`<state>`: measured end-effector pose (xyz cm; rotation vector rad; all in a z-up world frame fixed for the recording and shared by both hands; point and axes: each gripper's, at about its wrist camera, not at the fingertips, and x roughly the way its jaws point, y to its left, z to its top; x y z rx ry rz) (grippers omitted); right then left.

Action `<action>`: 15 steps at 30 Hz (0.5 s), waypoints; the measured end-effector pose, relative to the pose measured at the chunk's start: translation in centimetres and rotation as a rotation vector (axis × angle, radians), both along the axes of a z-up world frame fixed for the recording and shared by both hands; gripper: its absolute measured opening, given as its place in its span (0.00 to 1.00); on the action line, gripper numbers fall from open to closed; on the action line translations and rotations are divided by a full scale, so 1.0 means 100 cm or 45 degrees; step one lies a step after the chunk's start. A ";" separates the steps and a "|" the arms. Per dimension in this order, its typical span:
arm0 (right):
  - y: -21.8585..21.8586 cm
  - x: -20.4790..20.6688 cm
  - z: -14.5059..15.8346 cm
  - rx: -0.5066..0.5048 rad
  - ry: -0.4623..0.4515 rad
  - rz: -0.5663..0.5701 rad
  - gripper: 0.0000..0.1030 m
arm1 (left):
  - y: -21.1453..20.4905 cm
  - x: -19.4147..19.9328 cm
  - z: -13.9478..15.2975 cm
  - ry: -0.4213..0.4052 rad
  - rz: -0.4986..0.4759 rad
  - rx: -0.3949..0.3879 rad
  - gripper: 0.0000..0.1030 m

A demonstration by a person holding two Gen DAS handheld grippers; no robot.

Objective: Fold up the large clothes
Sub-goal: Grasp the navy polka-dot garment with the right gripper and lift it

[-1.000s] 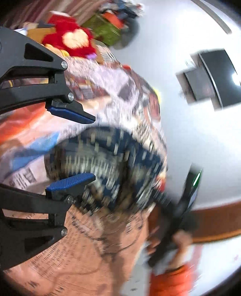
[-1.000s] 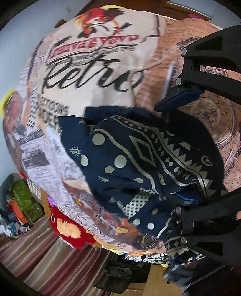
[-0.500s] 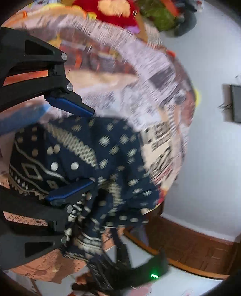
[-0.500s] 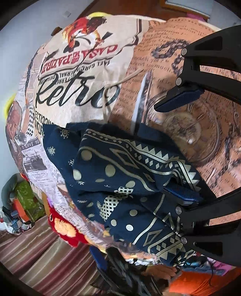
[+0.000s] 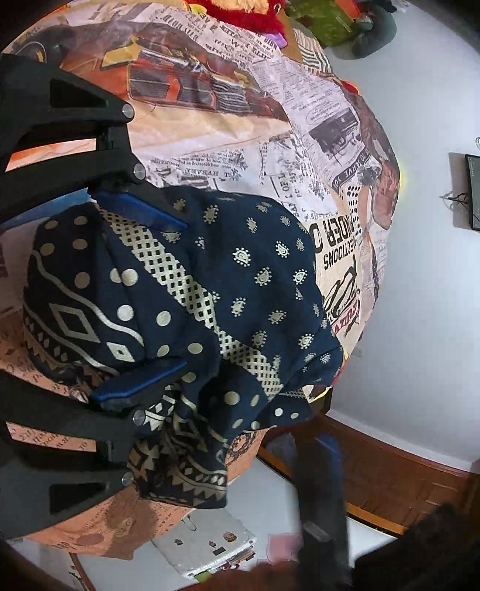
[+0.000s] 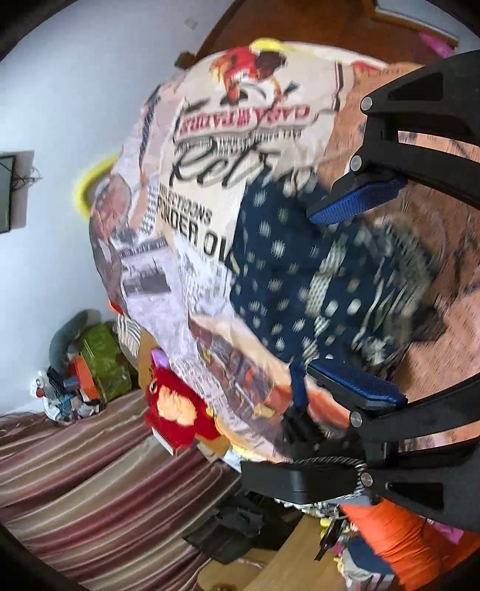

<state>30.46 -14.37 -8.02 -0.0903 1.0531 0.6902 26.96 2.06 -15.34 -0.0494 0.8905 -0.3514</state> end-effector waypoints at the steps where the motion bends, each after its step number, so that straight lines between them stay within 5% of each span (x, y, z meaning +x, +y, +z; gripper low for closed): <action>1: 0.005 -0.001 -0.008 -0.021 0.015 0.005 0.71 | 0.001 -0.002 0.001 0.002 -0.004 0.006 0.67; 4: 0.018 -0.005 -0.048 -0.084 0.123 0.058 0.70 | 0.007 -0.012 0.002 0.033 -0.050 0.000 0.67; 8: 0.011 -0.015 -0.080 -0.063 0.210 0.080 0.52 | 0.025 -0.025 -0.003 0.063 -0.055 -0.009 0.67; 12: -0.003 -0.020 -0.081 0.023 0.218 0.052 0.25 | 0.043 -0.032 -0.014 0.094 -0.014 -0.020 0.75; 15: -0.010 -0.023 -0.078 0.054 0.208 0.036 0.16 | 0.051 -0.034 -0.024 0.124 0.028 -0.034 0.79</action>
